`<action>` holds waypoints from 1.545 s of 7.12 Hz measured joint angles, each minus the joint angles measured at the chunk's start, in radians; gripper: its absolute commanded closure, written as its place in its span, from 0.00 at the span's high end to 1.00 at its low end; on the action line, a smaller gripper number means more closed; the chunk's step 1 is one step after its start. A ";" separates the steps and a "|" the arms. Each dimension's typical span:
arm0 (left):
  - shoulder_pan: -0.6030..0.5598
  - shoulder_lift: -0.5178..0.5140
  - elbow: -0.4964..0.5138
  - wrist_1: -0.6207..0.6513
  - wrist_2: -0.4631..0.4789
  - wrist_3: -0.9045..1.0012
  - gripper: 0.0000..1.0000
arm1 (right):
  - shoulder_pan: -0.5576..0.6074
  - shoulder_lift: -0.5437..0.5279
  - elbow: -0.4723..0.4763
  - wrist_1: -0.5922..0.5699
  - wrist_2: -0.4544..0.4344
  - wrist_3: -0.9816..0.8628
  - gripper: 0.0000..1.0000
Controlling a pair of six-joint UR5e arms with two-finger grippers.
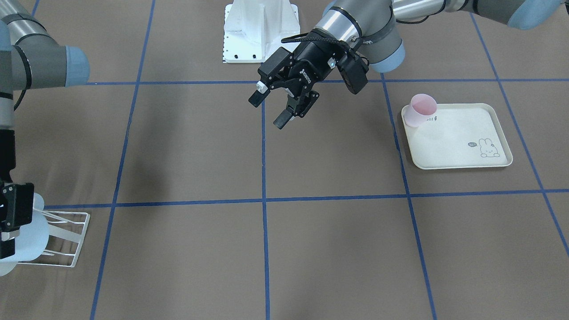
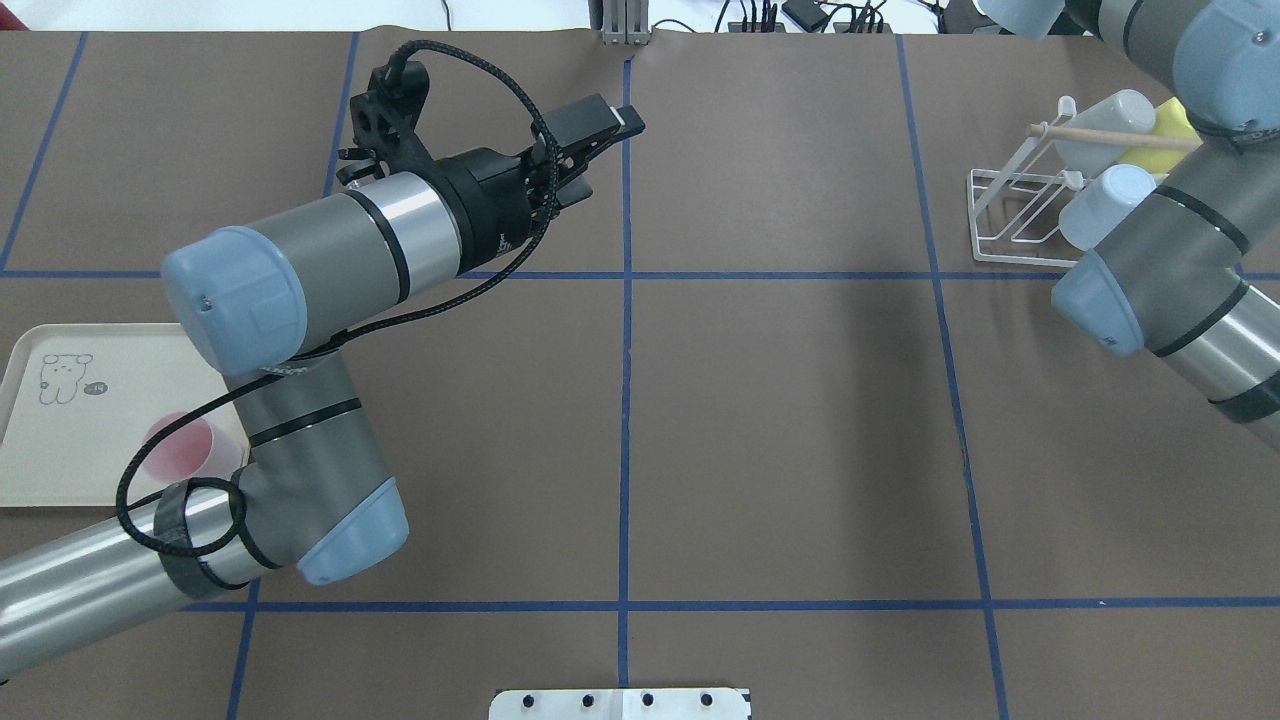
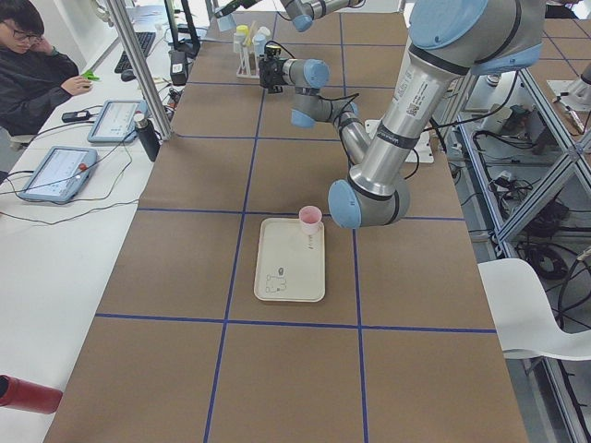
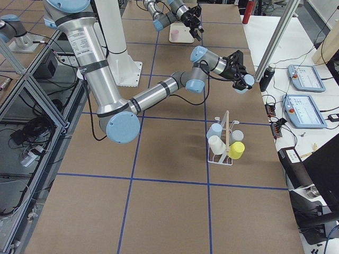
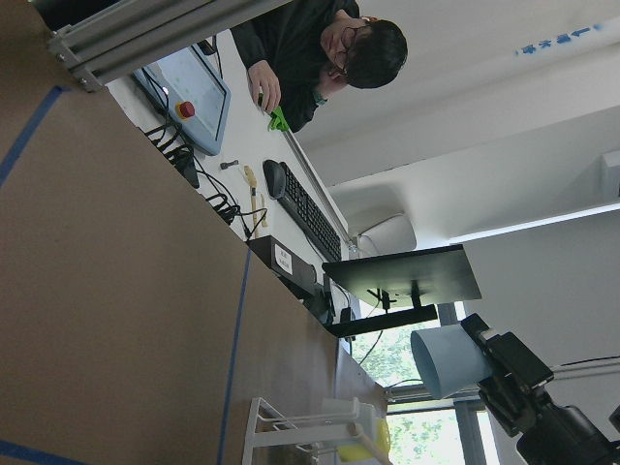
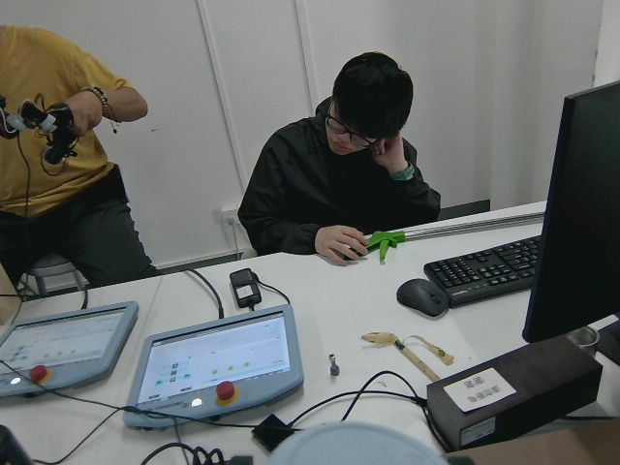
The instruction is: Transfer IKEA cup to right arm and place on rack
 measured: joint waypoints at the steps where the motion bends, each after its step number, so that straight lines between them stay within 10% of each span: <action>1: 0.000 0.031 -0.061 0.083 0.000 0.047 1.00 | 0.006 0.001 -0.051 -0.001 -0.037 -0.045 0.00; 11: 0.003 0.061 -0.111 0.144 -0.003 0.078 1.00 | -0.028 -0.042 -0.196 -0.001 -0.082 -0.154 0.00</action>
